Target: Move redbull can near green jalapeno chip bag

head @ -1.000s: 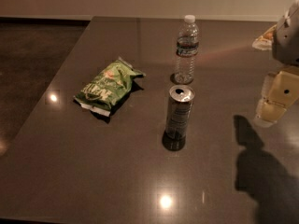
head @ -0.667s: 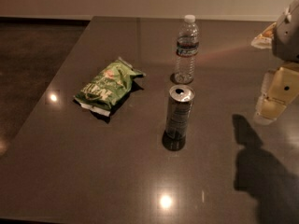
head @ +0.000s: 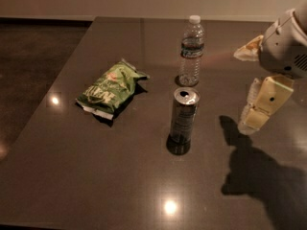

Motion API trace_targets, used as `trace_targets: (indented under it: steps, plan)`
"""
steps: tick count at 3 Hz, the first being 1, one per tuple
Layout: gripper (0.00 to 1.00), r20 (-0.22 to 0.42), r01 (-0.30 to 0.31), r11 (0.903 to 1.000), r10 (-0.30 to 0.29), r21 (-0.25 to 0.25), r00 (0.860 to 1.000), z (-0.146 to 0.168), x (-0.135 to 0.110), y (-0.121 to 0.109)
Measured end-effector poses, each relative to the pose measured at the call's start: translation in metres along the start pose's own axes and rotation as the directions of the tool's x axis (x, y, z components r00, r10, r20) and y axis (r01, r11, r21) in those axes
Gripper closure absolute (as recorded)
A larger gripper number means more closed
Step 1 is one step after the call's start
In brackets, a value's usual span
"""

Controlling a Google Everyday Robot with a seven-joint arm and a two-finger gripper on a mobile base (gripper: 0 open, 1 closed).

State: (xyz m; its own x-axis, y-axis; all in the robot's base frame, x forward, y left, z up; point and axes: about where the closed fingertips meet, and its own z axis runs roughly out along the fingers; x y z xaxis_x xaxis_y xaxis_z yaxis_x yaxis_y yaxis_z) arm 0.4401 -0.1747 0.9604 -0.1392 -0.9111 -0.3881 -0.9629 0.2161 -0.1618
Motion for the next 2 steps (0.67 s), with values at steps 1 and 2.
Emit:
trace_targets:
  steps: [1,2]
  plan:
    - [0.0,0.088,0.02,0.9993,-0.018,-0.031,0.996,0.02,-0.021,0.006]
    - [0.0,0.145,0.038,0.9972,-0.028,-0.065,0.989,0.043,-0.039,0.013]
